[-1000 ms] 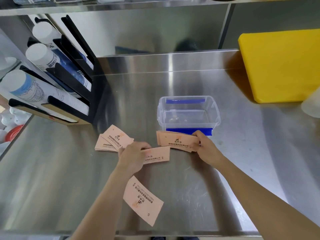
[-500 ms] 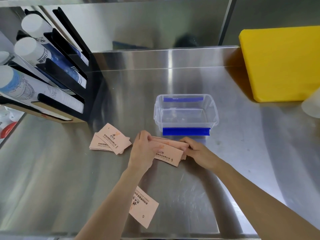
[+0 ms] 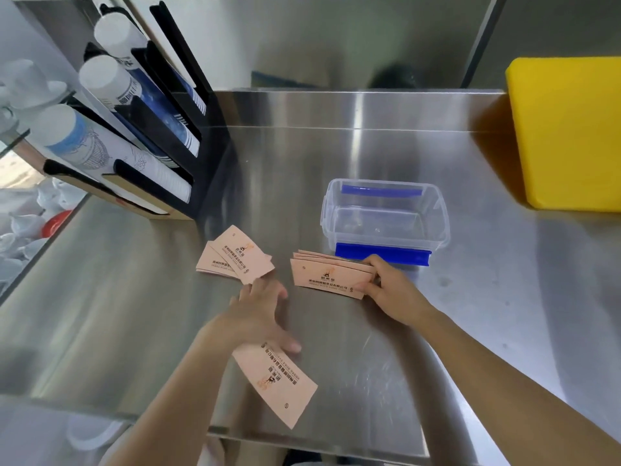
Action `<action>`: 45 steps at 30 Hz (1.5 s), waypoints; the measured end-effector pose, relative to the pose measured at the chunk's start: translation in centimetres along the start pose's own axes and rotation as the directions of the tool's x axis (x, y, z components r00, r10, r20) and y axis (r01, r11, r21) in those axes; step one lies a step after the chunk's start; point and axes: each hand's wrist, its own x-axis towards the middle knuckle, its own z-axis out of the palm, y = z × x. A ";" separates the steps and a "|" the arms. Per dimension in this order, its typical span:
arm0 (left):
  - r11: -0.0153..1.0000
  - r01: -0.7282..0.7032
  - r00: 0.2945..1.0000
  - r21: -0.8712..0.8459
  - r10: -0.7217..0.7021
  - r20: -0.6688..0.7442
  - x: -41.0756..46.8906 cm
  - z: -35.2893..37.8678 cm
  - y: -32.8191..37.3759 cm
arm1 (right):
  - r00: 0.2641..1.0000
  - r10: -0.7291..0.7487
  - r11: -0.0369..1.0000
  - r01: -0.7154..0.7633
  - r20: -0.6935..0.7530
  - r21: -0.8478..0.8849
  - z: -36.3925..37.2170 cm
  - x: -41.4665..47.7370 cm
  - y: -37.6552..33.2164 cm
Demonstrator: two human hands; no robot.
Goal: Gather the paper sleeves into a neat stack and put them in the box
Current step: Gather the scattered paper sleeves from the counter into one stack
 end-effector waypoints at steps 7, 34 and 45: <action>0.970 -0.163 0.987 0.178 0.158 0.042 -2.1 3.7 -1.9 | 1.000 0.024 0.999 -0.024 -0.001 0.036 0.5 1.0 0.1; -0.154 -0.061 0.980 -0.986 -0.199 -0.030 -0.9 4.4 4.1 | 0.997 0.049 0.983 -0.038 -0.055 0.181 0.2 -1.2 1.1; -0.036 0.131 0.939 -0.991 -0.317 0.136 0.6 6.0 7.1 | 0.999 0.002 0.966 -0.016 0.053 0.256 0.3 -2.0 0.5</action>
